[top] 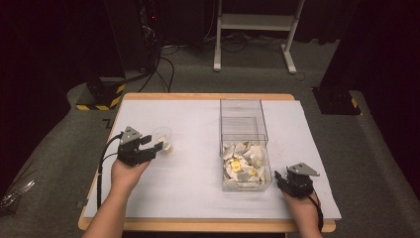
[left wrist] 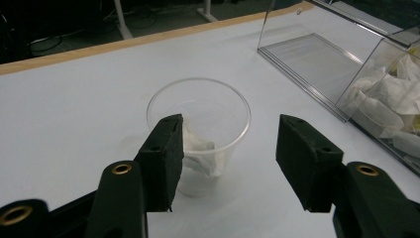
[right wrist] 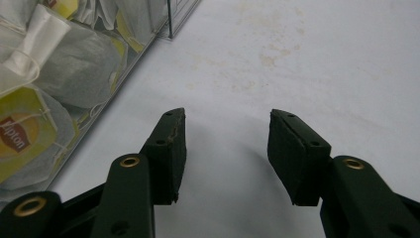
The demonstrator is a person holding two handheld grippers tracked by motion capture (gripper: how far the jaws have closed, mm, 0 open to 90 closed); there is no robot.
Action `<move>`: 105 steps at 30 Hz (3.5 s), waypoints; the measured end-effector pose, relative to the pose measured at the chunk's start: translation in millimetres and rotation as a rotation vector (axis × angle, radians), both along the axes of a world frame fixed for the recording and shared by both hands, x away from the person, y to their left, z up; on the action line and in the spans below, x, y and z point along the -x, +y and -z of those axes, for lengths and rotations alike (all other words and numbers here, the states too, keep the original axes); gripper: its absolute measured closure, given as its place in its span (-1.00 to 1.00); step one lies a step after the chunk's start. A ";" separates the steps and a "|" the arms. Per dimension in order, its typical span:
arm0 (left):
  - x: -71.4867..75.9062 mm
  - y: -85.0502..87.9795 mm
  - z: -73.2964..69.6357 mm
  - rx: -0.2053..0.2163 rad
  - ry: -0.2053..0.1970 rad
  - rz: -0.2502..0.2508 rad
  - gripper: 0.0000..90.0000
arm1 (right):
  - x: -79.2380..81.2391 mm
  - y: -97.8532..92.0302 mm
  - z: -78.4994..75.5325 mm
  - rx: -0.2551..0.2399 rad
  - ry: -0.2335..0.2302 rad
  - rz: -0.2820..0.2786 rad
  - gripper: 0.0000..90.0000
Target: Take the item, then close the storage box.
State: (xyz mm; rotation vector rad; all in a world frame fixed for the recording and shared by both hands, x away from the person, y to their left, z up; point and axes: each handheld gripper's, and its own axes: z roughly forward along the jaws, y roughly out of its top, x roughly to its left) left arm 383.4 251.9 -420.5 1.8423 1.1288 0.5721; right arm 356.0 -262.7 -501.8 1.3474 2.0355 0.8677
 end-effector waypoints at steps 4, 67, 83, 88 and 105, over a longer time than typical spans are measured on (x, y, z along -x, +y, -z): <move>7.9 2.7 3.0 -0.003 0.003 0.000 -0.05 | -0.1 -0.7 -0.2 -0.005 0.000 -0.003 0.11; 51.6 34.4 88.8 -0.150 0.162 -0.071 -0.70 | 26.7 1.3 -12.9 -0.073 -0.011 -0.034 -0.26; 50.0 34.8 88.7 -0.155 0.160 -0.065 -0.70 | 37.8 -6.2 -20.0 -0.095 -0.033 -0.030 -0.25; 49.1 34.8 88.8 -0.148 0.165 -0.059 -0.71 | 43.4 -6.6 -24.1 -0.087 -0.051 -0.036 -0.25; 47.4 35.2 88.2 -0.155 0.172 -0.050 -0.72 | 62.1 7.6 -25.9 -0.090 -0.052 -0.097 -0.29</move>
